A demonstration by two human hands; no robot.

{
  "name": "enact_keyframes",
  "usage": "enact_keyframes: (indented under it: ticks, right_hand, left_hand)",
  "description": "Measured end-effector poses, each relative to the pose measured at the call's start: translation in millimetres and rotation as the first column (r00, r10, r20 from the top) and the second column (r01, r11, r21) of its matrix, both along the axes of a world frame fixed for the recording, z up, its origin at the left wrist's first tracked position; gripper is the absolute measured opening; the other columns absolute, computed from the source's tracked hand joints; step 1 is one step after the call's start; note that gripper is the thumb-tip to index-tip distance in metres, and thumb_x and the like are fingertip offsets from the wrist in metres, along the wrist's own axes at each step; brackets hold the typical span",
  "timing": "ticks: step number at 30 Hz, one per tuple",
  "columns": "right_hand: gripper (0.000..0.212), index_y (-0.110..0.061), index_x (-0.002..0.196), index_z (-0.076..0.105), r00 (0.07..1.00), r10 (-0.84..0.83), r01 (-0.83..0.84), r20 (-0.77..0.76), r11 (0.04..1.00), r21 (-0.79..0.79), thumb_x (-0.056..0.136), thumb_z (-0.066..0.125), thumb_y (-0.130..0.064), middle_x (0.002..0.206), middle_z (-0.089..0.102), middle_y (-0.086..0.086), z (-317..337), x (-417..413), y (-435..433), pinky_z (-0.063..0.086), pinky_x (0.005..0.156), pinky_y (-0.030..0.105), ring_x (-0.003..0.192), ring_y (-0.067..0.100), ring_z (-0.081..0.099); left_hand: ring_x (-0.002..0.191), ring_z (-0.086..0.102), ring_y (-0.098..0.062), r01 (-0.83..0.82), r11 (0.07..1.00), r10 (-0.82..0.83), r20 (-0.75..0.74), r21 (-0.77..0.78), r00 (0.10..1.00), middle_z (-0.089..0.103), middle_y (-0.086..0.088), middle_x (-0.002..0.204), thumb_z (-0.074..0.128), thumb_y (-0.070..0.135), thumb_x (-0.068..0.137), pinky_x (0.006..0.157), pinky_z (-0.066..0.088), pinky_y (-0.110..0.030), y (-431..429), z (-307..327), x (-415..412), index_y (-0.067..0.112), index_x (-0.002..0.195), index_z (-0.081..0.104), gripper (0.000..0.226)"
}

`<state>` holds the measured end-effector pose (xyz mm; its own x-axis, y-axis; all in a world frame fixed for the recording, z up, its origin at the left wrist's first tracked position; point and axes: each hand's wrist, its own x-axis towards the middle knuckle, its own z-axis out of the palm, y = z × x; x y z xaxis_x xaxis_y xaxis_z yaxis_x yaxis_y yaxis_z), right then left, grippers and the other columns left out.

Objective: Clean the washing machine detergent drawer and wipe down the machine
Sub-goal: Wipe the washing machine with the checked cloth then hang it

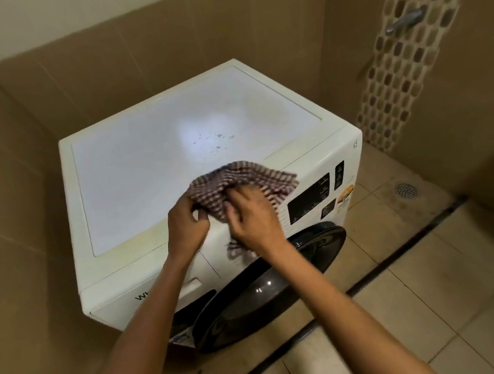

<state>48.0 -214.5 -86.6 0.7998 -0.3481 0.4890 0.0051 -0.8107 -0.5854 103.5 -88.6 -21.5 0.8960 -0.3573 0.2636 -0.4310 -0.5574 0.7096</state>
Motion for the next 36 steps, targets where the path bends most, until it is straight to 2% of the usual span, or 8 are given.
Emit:
enact_keyframes:
  ticks: [2,5,11,14,19,24,32,36]
  right_hand:
    - [0.024,-0.007,0.105,0.066,0.977,-0.193,0.190,0.087,0.981,0.039,0.085,0.056,-0.015,0.106,0.065,0.009,36.1,-19.1,-34.9,0.044,0.086,0.030,0.102,0.022,0.054]
    - [0.025,-0.006,0.098,0.066,0.935,-0.337,0.340,-0.109,0.940,0.008,0.084,0.050,-0.018,0.105,0.064,0.010,46.1,-16.5,-70.6,0.041,0.087,0.034,0.101,0.025,0.051]
    - [0.038,-0.022,0.115,0.065,0.943,0.202,-0.256,-0.264,0.948,-0.191,0.085,0.043,-0.030,0.128,0.059,-0.003,48.4,-3.5,-16.2,-0.008,0.114,0.055,0.128,0.018,0.046]
    - [0.052,-0.035,0.131,0.050,0.938,0.171,-0.238,-0.300,0.950,-0.203,0.087,0.025,-0.046,0.142,0.047,-0.007,50.8,0.1,-53.6,-0.019,0.112,0.052,0.139,0.015,0.032]
    - [0.052,-0.033,0.130,0.052,0.945,-0.213,0.200,-0.248,0.977,-0.078,0.086,0.029,-0.047,0.146,0.041,-0.004,42.3,-4.8,-159.5,-0.008,0.114,0.058,0.140,0.014,0.029]
    - [0.044,-0.024,0.132,0.052,0.845,-0.503,0.532,-0.183,0.749,0.396,0.088,0.051,-0.025,0.155,0.023,0.002,37.2,5.5,-170.8,0.003,0.114,0.061,0.147,0.023,0.002]
    - [0.061,-0.055,0.140,0.015,0.992,-0.124,0.119,-0.026,0.845,0.521,0.080,0.024,-0.058,0.150,-0.013,-0.025,-4.6,-33.9,-11.7,-0.025,0.100,0.042,0.135,0.011,-0.031]
    - [0.062,-0.035,0.142,0.021,0.957,-0.289,0.255,-0.011,0.826,0.503,0.085,0.022,-0.061,0.156,-0.004,-0.007,-10.4,-28.7,-82.6,-0.004,0.113,0.054,0.143,0.022,-0.018]
  left_hand:
    - [0.098,0.062,-0.015,0.005,0.999,-0.007,-0.042,-0.035,0.999,0.068,-0.003,0.103,0.055,-0.003,0.084,0.088,0.044,-0.019,1.3,-0.5,-1.1,0.008,0.100,0.067,0.023]
    - [0.102,0.060,-0.016,0.029,0.999,-0.029,0.013,-0.022,0.999,0.066,0.001,0.103,0.056,-0.002,0.083,0.092,0.042,-0.020,-1.8,-0.8,0.5,0.011,0.098,0.069,0.024]
    - [0.099,0.060,-0.029,-0.028,0.997,0.020,0.106,0.077,0.994,0.066,-0.014,0.103,0.058,-0.010,0.077,0.086,0.041,-0.026,-1.6,-5.1,3.2,0.000,0.102,0.065,0.028]
    - [0.097,0.060,-0.029,-0.028,0.995,0.018,0.111,0.095,0.994,0.065,-0.011,0.099,0.056,-0.002,0.078,0.084,0.041,-0.029,-2.0,-3.3,1.9,0.002,0.097,0.066,0.022]
    - [0.100,0.057,-0.021,-0.029,0.994,0.020,0.085,0.110,0.996,0.064,-0.003,0.102,0.045,0.014,0.076,0.085,0.037,-0.025,-8.1,0.5,0.7,0.008,0.098,0.067,0.032]
    - [0.101,0.057,-0.022,-0.036,0.991,0.023,0.098,0.130,0.995,0.064,-0.005,0.103,0.048,0.010,0.077,0.086,0.037,-0.024,-10.3,-3.7,2.7,0.008,0.099,0.067,0.030]
    - [0.100,0.056,-0.026,-0.004,0.983,-0.020,0.126,0.186,0.992,0.064,-0.009,0.103,0.048,0.012,0.076,0.086,0.038,-0.027,-9.6,-4.5,2.6,0.005,0.102,0.066,0.032]
    - [0.104,0.054,-0.026,0.004,0.972,-0.028,0.097,0.236,0.995,0.061,-0.007,0.108,0.049,0.007,0.081,0.085,0.036,-0.026,-12.0,-1.5,-1.3,0.007,0.108,0.064,0.031]
